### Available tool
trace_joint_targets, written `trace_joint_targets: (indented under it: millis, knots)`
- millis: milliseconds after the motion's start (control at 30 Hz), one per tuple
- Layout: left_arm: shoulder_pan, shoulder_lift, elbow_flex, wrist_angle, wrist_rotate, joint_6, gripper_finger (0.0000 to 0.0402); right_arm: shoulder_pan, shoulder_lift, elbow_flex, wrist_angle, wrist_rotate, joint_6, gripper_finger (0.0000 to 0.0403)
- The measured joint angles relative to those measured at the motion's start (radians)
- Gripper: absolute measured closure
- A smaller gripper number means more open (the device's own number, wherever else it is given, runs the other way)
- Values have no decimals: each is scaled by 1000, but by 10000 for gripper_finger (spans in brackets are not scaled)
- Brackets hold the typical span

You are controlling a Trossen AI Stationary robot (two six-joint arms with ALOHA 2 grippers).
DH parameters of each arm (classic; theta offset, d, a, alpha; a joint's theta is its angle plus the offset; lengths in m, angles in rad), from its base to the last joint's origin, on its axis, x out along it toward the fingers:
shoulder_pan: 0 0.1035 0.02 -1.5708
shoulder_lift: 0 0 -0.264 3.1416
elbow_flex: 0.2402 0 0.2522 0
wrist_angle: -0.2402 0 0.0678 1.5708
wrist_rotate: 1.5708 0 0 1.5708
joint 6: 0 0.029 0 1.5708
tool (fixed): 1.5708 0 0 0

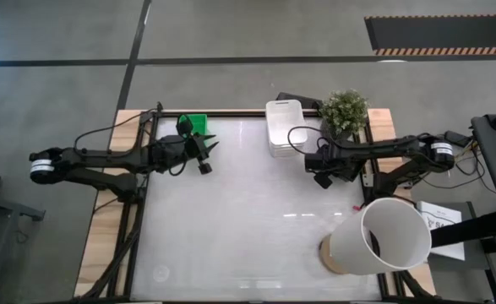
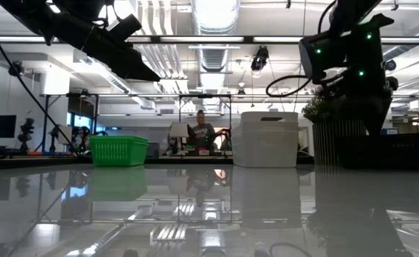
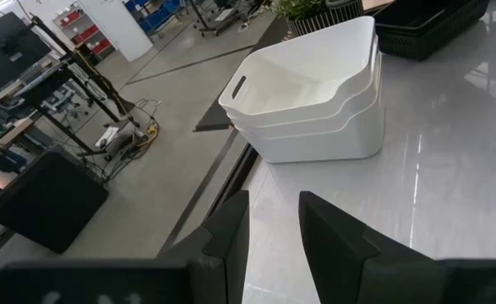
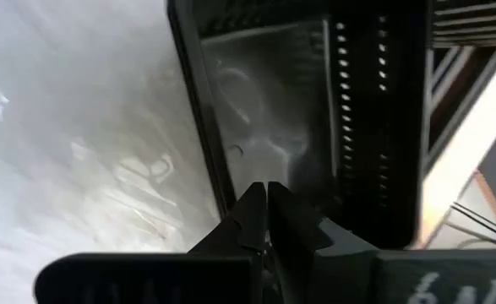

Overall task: Stack baskets by color
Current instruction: Stack the left black bin on top of the right black bin

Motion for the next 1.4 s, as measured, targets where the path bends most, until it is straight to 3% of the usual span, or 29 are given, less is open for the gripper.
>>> trace_joint_targets:
  millis: [567,1100,1400]
  knots:
    - [1,0,0,4,0,-6,313,3,-50,130,-9,28,-41,394]
    - [1,0,0,4,0,-32,313,-11,-175,-83,25,-29,-3,394]
    - [1,0,0,5,0,-32,313,-10,-185,-146,282,-284,0,394]
